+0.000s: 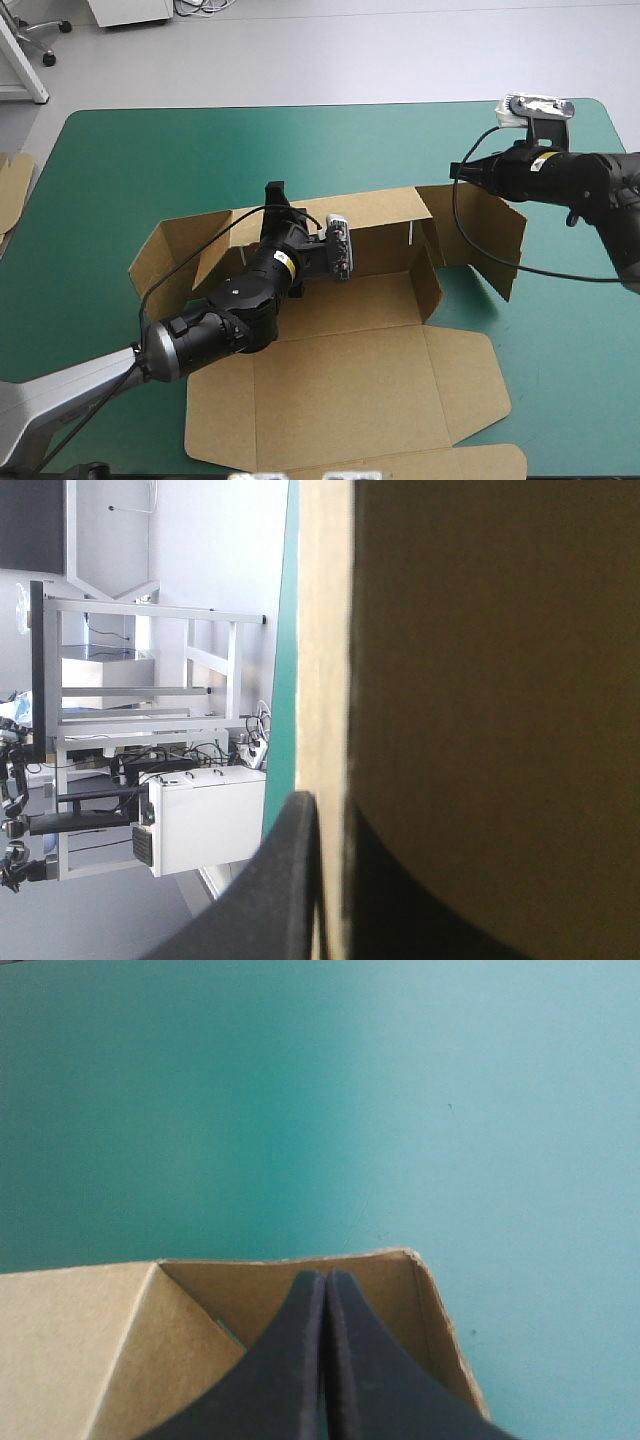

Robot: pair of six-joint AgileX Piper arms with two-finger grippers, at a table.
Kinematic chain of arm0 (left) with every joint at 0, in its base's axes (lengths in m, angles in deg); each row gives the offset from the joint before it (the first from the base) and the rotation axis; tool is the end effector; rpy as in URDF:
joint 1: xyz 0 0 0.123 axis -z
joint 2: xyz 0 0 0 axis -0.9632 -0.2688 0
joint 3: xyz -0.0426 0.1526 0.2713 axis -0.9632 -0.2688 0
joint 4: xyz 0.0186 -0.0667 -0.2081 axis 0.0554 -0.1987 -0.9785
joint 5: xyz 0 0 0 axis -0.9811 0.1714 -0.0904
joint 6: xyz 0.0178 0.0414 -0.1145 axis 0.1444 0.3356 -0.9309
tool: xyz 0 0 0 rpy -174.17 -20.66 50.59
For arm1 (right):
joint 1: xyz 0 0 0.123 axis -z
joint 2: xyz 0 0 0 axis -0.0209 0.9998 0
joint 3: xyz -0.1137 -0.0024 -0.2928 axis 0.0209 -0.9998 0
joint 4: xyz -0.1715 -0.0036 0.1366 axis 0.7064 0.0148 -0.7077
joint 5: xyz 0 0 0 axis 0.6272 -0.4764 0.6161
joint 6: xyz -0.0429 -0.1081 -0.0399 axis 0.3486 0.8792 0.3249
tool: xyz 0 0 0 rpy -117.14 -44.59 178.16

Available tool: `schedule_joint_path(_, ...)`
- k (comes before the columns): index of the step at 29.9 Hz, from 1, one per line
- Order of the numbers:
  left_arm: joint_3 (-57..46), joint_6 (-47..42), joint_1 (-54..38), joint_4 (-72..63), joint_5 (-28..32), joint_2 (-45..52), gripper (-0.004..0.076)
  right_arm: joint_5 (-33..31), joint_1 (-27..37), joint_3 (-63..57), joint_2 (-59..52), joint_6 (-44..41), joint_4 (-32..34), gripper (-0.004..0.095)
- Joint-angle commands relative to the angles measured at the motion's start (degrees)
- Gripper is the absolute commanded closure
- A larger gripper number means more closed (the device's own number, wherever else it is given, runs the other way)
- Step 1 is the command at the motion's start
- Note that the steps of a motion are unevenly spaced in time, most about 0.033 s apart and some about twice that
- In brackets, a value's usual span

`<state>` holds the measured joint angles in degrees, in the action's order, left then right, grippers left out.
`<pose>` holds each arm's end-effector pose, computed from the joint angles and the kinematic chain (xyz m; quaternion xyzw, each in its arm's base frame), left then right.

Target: Fold the box

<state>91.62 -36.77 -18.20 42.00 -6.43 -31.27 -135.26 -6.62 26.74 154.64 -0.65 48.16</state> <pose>0.2276 -0.2137 0.3378 0.6186 0.5893 0.2611 0.4493 0.2793 0.0580 0.4110 -0.0114 0.9010 0.1397 0.4104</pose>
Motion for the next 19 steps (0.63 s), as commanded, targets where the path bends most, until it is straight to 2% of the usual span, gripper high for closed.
schedule_joint_path(1, 0.04, -1.80, 0.78, -3.21, 2.70, 1.29, 0.0738, 2.67, 2.29, 3.74, 1.97, 3.76, -4.97, 0.0942)
schedule_joint_path(12, -1.79, -1.80, 0.78, -3.36, 2.78, 1.29, 0.0738, 4.89, 3.48, 6.92, 8.92, 6.69, -6.72, 0.0942)
schedule_joint_path(19, -1.79, -1.80, 0.78, -3.36, 2.78, 1.29, 0.0738, -1.56, 3.48, 11.49, 12.46, 8.29, -6.72, 0.0942)
